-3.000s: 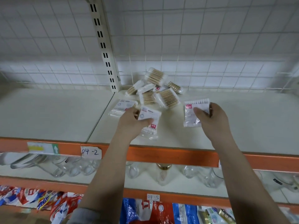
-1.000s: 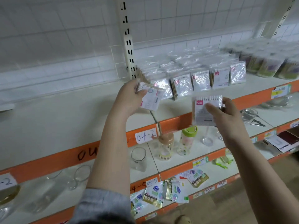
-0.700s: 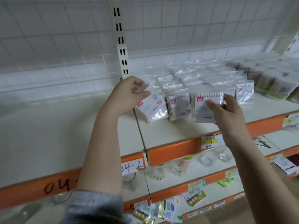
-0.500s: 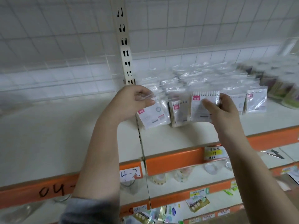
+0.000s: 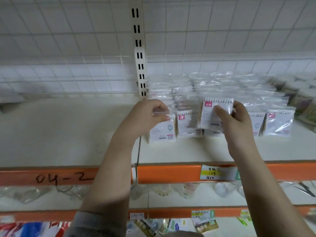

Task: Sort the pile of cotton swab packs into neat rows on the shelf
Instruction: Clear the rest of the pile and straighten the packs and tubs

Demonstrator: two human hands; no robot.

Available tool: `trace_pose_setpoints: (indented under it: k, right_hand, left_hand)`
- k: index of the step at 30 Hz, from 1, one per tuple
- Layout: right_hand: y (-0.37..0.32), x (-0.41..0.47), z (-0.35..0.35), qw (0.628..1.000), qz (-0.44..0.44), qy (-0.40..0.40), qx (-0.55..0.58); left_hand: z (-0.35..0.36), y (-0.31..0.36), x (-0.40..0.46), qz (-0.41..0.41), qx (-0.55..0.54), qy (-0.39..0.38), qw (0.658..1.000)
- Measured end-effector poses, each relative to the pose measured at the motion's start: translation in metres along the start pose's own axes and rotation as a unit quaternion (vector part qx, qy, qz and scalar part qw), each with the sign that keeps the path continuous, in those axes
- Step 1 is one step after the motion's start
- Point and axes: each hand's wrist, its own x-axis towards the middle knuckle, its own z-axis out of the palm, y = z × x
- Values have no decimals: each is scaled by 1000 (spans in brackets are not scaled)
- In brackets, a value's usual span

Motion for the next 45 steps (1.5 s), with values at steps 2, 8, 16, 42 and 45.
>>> trace_pose_setpoints:
  k: [2,8,16,42,45]
  right_hand:
    - [0,2,-6,1000,-1,-4,-2]
    - [-2,6,-20,1000,12,-19,14]
    - [-9,3,-27,998,9,-66,4]
    - [8,-11,-2,960,-61,-142,-232]
    - [8,-11,0,961,-75,-127,-235]
  left_hand:
    - [3,3,-1,-5,35,26,999]
    - [12,6,-3,-6,107,71,992]
    - [12,4,-15,-1,71,204,976]
    - [1,-28,-55,-186,87,247,947]
    - [2,-26,-55,-198,83,242,946]
